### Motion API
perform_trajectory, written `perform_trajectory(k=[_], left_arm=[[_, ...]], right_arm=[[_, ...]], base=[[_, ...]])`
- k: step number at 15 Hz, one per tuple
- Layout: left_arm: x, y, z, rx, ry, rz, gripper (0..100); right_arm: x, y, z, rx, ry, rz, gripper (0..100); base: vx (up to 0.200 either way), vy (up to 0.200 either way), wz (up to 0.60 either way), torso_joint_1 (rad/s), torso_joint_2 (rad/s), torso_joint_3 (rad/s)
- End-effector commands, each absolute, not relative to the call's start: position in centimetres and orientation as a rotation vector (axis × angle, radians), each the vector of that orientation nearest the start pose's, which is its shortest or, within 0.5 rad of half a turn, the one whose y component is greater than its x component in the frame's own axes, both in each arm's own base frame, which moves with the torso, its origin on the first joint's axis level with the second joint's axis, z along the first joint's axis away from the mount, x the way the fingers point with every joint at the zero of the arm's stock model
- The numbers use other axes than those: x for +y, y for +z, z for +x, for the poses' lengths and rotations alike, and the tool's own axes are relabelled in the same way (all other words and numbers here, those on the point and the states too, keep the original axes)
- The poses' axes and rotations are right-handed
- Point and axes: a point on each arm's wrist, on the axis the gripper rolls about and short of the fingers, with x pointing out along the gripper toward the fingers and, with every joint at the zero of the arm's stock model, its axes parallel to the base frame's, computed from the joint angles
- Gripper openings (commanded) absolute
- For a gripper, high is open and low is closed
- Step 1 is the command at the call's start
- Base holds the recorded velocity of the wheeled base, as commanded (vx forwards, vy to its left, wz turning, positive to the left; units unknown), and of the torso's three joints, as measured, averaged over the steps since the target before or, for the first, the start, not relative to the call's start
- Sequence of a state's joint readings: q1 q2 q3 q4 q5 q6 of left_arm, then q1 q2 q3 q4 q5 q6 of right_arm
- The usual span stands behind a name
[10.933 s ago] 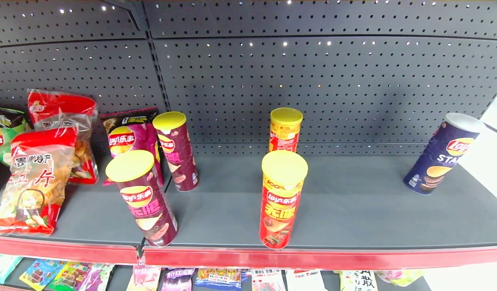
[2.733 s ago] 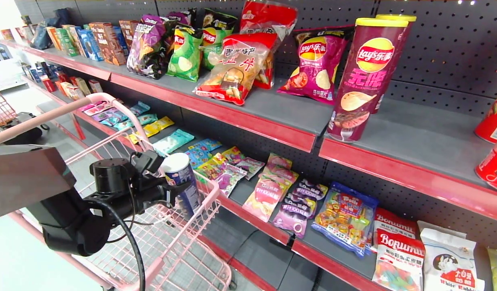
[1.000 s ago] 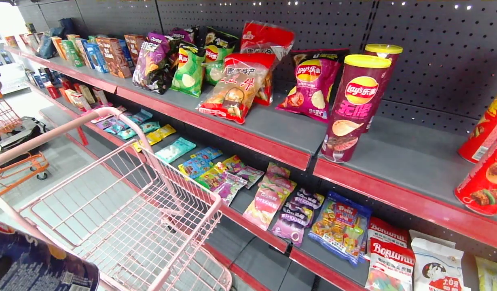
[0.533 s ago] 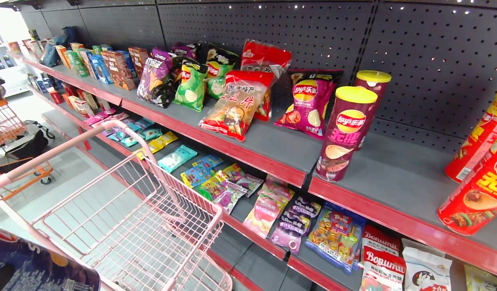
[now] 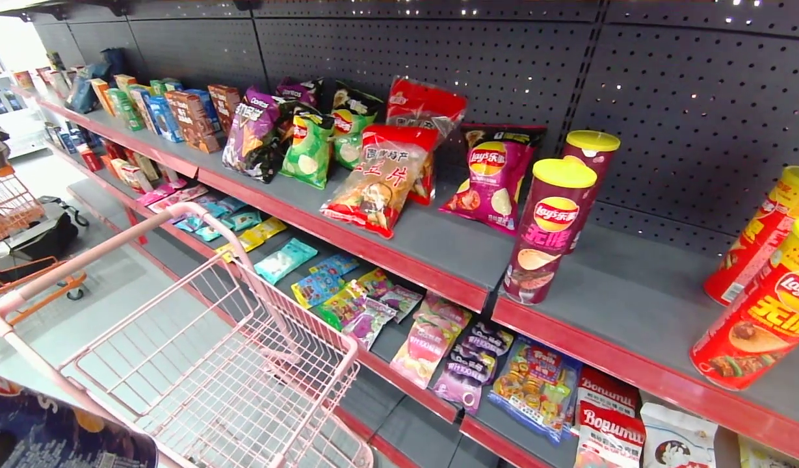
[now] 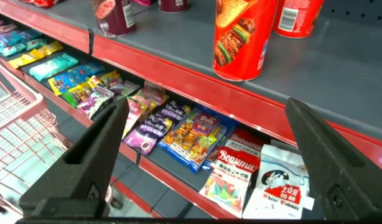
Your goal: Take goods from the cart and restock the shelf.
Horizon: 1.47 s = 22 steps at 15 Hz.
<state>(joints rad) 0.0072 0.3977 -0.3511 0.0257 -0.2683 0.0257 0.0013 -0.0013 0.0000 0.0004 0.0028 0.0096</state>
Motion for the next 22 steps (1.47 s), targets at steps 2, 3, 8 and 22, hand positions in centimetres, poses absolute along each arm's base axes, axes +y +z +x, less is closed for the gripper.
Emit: perform_trajectory(k=[2,3,8,22], left_arm=[[-0.61,17.78,0.29,0.061,-0.272,0.047,0],[-0.63,17.84,0.31,0.059,-0.284,0.05,0],[-0.61,17.48,0.07,0.056,-0.283,0.072,0],[-0.59,17.32,0.5,0.075,-0.271,0.098,0]], right_arm=[[0.0,7.55,-2.28,0.0,0.005,0.009,100],[0.0,7.55,-2.28,0.0,0.005,0.009,100],[0.0,7.55,-2.28,0.0,0.005,0.008,100],[0.0,7.55,-2.28,0.0,0.005,0.006,100]], base=[[0.0,0.0,-0.6,0.002,-0.01,0.002],[0.0,0.0,-0.6,0.012,0.0,0.002],[0.0,0.0,-0.6,0.003,0.0,0.003],[0.0,0.0,-0.21,0.082,-0.18,-0.101]])
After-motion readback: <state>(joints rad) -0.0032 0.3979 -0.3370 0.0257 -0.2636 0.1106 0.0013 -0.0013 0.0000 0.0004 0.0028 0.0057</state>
